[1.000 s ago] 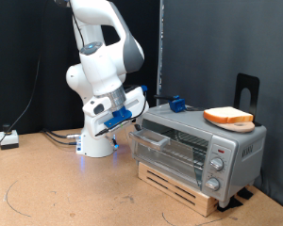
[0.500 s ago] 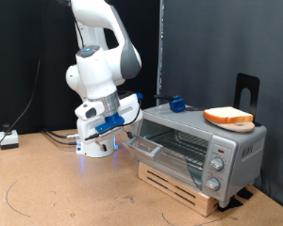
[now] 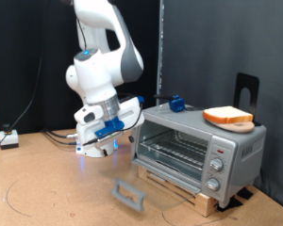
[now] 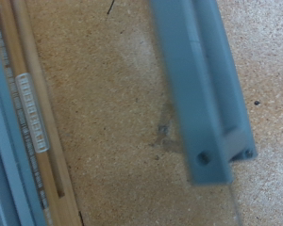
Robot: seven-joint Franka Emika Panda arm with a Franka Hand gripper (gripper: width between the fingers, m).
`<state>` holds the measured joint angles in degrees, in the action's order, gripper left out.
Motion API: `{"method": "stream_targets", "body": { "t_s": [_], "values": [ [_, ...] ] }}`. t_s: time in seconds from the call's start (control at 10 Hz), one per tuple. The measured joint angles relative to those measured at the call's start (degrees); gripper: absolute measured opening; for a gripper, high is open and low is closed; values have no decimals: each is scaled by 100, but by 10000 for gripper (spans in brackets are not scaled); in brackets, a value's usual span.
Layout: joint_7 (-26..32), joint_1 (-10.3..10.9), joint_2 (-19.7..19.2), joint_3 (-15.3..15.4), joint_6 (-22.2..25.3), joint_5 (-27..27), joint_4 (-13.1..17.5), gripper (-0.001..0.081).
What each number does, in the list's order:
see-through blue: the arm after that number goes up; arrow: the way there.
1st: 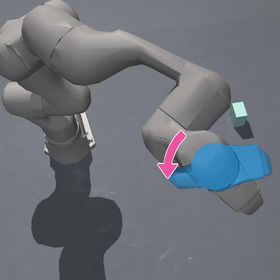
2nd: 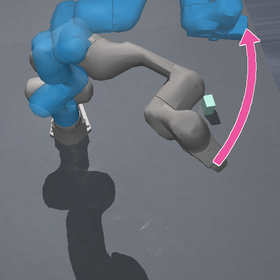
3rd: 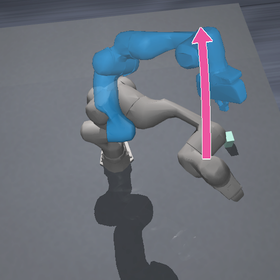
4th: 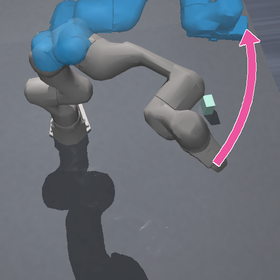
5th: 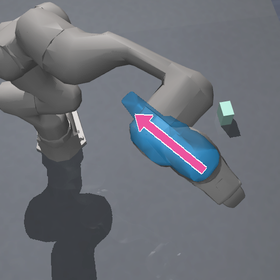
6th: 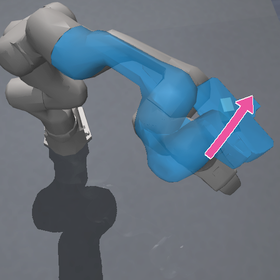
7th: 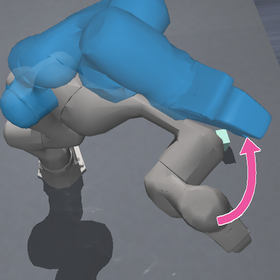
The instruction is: Make a piece of toast with the oven
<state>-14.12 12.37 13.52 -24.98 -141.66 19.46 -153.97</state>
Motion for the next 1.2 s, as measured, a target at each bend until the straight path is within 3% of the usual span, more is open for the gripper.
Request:
{"method": "stream_targets", "body": {
  "t_s": [0.3,0.6,0.9,1.0,1.2],
  "values": [
    [35,-36,-151,-80,-1,77,120,807],
    [538,-154,-173,-310,-83,26,194,807],
    [752,-211,-178,-452,166,24,305,807],
    [840,-173,-141,-471,575,343,351,807],
    [1238,-84,78,-579,1976,1224,642,807]
  ]
}}
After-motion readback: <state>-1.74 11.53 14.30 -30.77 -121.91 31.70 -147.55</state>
